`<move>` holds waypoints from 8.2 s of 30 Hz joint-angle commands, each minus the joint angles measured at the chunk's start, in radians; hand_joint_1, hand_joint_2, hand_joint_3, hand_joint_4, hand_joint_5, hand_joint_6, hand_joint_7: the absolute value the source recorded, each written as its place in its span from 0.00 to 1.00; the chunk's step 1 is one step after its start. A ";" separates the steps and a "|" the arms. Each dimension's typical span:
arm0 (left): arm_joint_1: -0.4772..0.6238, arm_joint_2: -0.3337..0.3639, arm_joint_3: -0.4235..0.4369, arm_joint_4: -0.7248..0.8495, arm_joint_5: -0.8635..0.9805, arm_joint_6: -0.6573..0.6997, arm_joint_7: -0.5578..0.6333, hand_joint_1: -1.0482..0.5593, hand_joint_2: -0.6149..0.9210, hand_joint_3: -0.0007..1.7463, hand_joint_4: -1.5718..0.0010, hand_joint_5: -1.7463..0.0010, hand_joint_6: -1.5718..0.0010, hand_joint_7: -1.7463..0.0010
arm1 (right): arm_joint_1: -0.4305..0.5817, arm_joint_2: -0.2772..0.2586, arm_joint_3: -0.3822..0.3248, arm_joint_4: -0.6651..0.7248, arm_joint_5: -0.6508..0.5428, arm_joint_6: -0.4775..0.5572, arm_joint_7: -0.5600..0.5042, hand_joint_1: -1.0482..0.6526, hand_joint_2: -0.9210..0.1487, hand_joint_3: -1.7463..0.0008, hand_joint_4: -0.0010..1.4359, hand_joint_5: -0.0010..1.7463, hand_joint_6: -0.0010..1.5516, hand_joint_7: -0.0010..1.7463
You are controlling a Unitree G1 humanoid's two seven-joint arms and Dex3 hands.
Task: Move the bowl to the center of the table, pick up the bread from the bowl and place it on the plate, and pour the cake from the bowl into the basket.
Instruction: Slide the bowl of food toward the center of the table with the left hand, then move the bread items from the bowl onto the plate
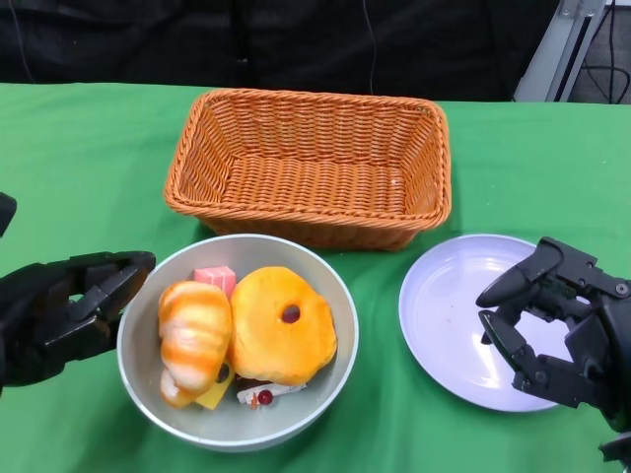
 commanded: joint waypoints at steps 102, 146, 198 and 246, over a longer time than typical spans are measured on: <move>0.130 -0.190 0.091 0.556 0.323 -1.608 0.427 0.56 1.00 0.12 0.32 0.83 0.38 0.91 | 0.018 -0.082 -0.021 0.026 -0.034 -0.124 0.025 0.50 0.42 0.46 0.50 0.82 0.47 0.67; 0.111 -0.227 0.105 0.664 0.326 -1.732 0.473 0.57 1.00 0.14 0.50 0.32 0.40 0.59 | -0.262 -0.179 0.429 -0.371 -0.872 0.403 0.241 0.11 0.00 0.94 0.16 0.06 0.23 0.00; 0.143 -0.219 0.091 0.605 0.299 -1.682 0.439 0.58 1.00 0.14 0.47 0.32 0.40 0.56 | -0.352 -0.133 0.699 0.125 -1.202 0.319 -0.254 0.46 0.02 1.00 0.74 0.24 0.69 0.03; 0.130 -0.209 0.094 0.634 0.311 -1.677 0.435 0.58 1.00 0.13 0.47 0.31 0.40 0.55 | -0.360 -0.006 0.689 -0.175 -1.519 0.546 0.293 0.13 0.00 0.97 0.35 0.00 0.25 0.00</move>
